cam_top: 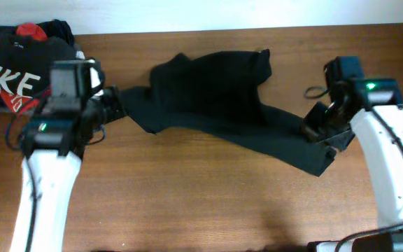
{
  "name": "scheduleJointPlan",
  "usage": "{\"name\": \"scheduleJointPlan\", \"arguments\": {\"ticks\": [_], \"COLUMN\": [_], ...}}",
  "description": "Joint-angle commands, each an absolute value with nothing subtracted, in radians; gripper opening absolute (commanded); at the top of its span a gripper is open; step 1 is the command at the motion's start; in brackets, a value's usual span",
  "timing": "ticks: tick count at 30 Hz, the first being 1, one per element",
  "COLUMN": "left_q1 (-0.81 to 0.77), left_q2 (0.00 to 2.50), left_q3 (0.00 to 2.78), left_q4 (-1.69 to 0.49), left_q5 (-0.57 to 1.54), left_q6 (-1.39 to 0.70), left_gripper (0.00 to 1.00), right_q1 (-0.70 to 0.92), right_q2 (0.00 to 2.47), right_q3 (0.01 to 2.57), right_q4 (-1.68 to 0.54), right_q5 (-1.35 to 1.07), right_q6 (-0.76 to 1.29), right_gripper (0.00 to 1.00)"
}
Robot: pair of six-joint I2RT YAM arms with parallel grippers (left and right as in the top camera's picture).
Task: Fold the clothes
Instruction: 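Lift the hem with both grippers and fold it up toward the collar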
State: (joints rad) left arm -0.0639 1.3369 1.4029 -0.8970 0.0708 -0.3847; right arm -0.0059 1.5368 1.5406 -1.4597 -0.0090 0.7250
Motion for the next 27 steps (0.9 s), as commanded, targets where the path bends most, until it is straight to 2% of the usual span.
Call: {"name": "scheduleJointPlan", "arguments": {"ticks": [1,8,16,21,27], "left_q1": [-0.064,-0.064,-0.064,-0.064,-0.063], "left_q2": [1.2,1.0,0.863,0.887,1.05], "left_q3": [1.443,1.48,1.51,1.511,1.511], "left_q4": [-0.883,-0.869,-0.867,-0.853,-0.793], "left_q5": [0.055,0.056,0.055,0.041,0.026], "left_q6": [-0.364,-0.365,-0.365,-0.365,-0.365], "left_gripper": [0.01,0.01,0.01,0.01,0.01], "right_q1": [0.0,0.115,0.257,0.262,0.26], "right_q2": [1.518,1.466,1.402,1.394,1.447], "right_q3": [1.717,1.998,2.173,2.198,2.198], "right_q4": [-1.515,-1.581,-1.611,-1.582,-1.49], "right_q5": [0.028,0.028,0.028,0.032,0.039], "right_q6": [0.684,0.634,0.632,0.632,0.632], "right_gripper": [0.04,0.04,0.04,0.04,0.04]}}
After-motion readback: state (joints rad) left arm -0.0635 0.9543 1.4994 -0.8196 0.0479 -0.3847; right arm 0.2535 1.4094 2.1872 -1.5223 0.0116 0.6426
